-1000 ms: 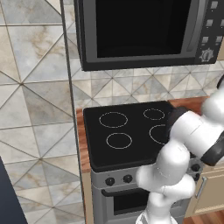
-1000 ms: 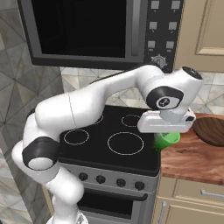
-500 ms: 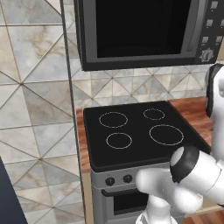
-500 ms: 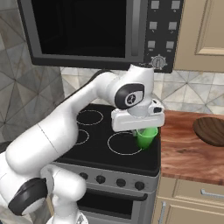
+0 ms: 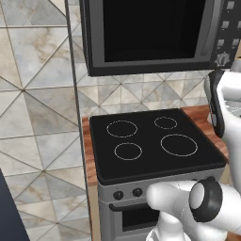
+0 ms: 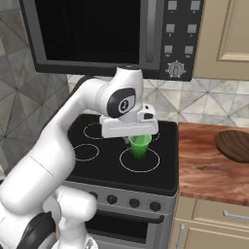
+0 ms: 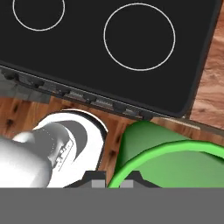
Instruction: Pick the cup and bowl from the counter and place them on the counter next to the sink.
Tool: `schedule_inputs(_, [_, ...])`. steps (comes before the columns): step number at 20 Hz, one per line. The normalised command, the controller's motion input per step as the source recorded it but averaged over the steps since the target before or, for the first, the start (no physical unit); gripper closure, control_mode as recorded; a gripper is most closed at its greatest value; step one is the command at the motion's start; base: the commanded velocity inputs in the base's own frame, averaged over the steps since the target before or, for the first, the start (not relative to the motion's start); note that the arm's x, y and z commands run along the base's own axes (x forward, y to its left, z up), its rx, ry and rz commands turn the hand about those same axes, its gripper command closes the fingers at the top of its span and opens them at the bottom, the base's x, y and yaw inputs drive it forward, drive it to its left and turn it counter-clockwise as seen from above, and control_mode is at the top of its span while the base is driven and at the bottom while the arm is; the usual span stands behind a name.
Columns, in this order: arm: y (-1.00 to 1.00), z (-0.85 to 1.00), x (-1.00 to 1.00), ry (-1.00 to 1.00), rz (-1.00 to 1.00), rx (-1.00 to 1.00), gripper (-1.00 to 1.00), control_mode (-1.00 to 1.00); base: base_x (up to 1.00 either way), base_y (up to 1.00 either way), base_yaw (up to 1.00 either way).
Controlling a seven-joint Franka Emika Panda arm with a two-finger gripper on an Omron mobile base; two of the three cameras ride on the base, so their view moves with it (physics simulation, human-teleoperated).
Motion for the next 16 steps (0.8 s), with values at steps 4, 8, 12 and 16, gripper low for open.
schedule_inputs(4, [0.67,0.39,-0.12,0.0,0.0,0.05,1.0,-1.0,0.0,0.0,0.0])
schedule_inputs(8, [0.56,0.4,-0.23,0.0,-0.01,0.03,1.0,-1.0,0.0,0.0,0.0])
schedule_inputs(12, [0.56,0.03,-0.3,0.06,-0.02,0.0,1.0,-1.0,0.0,0.0,0.0])
schedule_inputs(16, [0.42,-0.14,-0.38,0.17,-0.02,0.0,1.0,-1.0,0.0,0.0,0.0])
